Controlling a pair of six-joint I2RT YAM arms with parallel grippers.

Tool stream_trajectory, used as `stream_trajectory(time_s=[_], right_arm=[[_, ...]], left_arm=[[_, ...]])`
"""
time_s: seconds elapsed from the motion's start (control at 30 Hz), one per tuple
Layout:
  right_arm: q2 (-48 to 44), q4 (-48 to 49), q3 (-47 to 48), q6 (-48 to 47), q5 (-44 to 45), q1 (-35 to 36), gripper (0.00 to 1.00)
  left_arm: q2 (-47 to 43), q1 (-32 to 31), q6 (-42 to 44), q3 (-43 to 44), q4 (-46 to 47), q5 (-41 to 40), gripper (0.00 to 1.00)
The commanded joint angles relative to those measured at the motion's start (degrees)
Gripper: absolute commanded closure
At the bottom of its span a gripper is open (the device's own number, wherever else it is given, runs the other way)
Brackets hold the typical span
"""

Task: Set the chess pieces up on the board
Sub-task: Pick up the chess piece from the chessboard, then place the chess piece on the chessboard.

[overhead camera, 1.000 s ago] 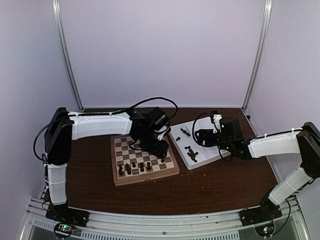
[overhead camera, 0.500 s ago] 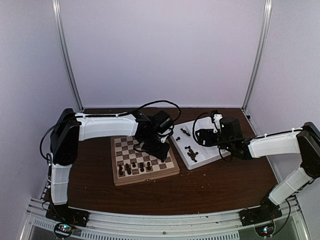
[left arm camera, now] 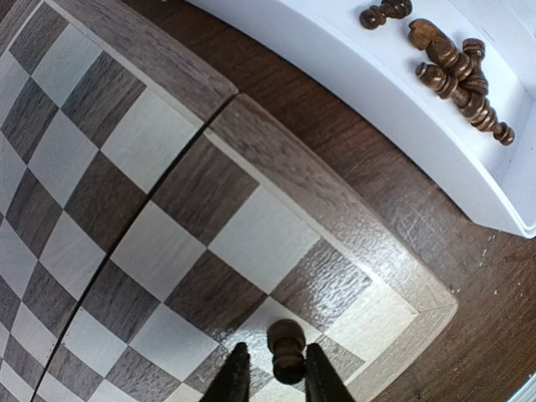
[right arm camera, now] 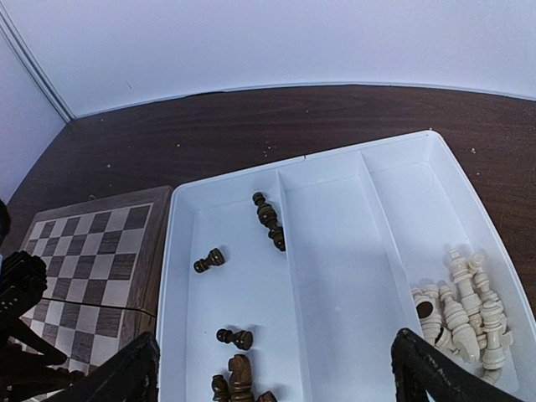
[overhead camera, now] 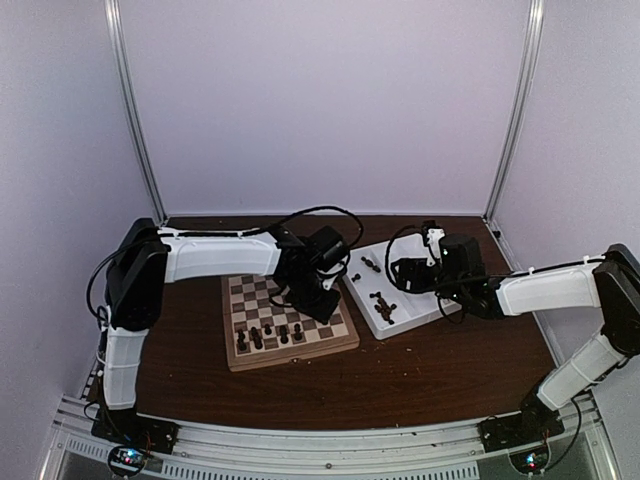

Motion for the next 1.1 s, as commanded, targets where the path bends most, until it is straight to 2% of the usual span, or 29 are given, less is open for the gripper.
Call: stream_trajectory(time_s=[0.0, 0.07, 0.2, 0.6, 0.77, 1.07], right_arm=[[0.63, -0.19, 1.29, 0.44, 0.51, -0.17, 0.05], [0.87, -0.22, 1.44, 0.45, 0.41, -0.18, 0.06], [1.3, -0.6, 1.86, 0.46, 0.35, -0.16, 0.06], [2.15, -1.25, 2.65, 0.52, -0.17, -0.17, 0.06], [2.32, -1.19, 2.7, 0.63, -0.5, -0.2, 0.06], [2.58, -1.18, 2.79, 0.62, -0.79, -0.24, 0.06]], left_arm=[[0.33, -0.38, 0.12, 1.71, -0.02, -0.72, 0.82], [0.26, -0.33, 0.23, 2.01, -0.47, -1.08, 0.89], [-0.63, -0.37, 0.49, 2.01, -0.84, -2.45, 0.96], [-7.47, 0.27, 0.64, -1.07, -1.7, -6.72, 0.98], [-11.13, 2.37, -0.44, -4.46, -1.54, -2.68, 0.99], [-17.02, 4.7, -1.41, -11.97, -1.14, -1.15, 1.0]])
